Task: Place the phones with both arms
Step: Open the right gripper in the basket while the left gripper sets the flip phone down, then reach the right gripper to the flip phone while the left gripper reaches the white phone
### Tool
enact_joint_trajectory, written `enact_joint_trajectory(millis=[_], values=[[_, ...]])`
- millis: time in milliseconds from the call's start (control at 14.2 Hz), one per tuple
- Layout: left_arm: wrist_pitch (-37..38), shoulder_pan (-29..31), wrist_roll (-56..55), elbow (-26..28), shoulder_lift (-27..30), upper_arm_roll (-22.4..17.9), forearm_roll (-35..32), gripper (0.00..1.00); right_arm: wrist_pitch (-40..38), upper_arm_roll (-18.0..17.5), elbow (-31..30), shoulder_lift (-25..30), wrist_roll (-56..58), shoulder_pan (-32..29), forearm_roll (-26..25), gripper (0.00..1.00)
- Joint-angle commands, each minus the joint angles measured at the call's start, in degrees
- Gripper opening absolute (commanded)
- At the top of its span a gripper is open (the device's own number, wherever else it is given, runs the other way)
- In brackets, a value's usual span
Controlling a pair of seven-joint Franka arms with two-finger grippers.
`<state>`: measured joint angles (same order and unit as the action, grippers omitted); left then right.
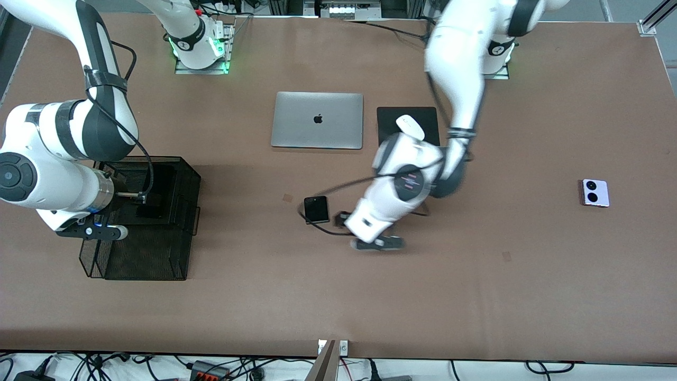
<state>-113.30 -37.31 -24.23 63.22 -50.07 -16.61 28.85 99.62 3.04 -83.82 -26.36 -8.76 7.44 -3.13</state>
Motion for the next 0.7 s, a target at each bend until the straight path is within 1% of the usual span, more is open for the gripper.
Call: enact_joint_trajectory(millis=[0, 70, 140, 211, 351, 492, 632], values=[[7.63, 10.63, 0.58, 6.29, 9.52, 7.35, -5.89, 1.0, -0.83, -0.4, 0.85, -0.27, 0.15, 1.34, -0.12, 1.0], [8.96, 14.24, 0.58, 8.91, 12.07, 9.03, -8.26, 1.0, -0.31, -0.4, 0.85, -0.53, 0.06, 2.82, -0.12, 1.0], [9.41, 17.58, 0.93, 11.81, 14.28, 9.22, -9.33, 1.0, -0.13, -0.49, 0.85, -0.71, 0.06, 4.84, 0.14, 1.0], [9.41, 20.23, 3.63, 14.54, 15.95, 9.23, -9.43, 1.0, 0.74, -0.49, 0.85, -1.32, -0.2, 7.21, 1.19, 1.0], [9.5, 25.59, 17.39, 19.2, 18.59, 9.31, -12.31, 1.0, 3.81, -0.4, 0.85, -3.16, -1.6, 11.87, 2.77, 1.0], [9.5, 31.39, 28.66, 20.63, 18.78, 9.31, -15.31, 1.0, 8.19, -0.4, 0.85, -5.71, -3.97, 16.53, 3.04, 1.0], [8.88, 36.05, 36.23, 22.12, 18.69, 9.4, -17.15, 1.0, 13.64, -0.4, 0.94, -8.52, -7.48, 19.53, 3.04, 1.0]])
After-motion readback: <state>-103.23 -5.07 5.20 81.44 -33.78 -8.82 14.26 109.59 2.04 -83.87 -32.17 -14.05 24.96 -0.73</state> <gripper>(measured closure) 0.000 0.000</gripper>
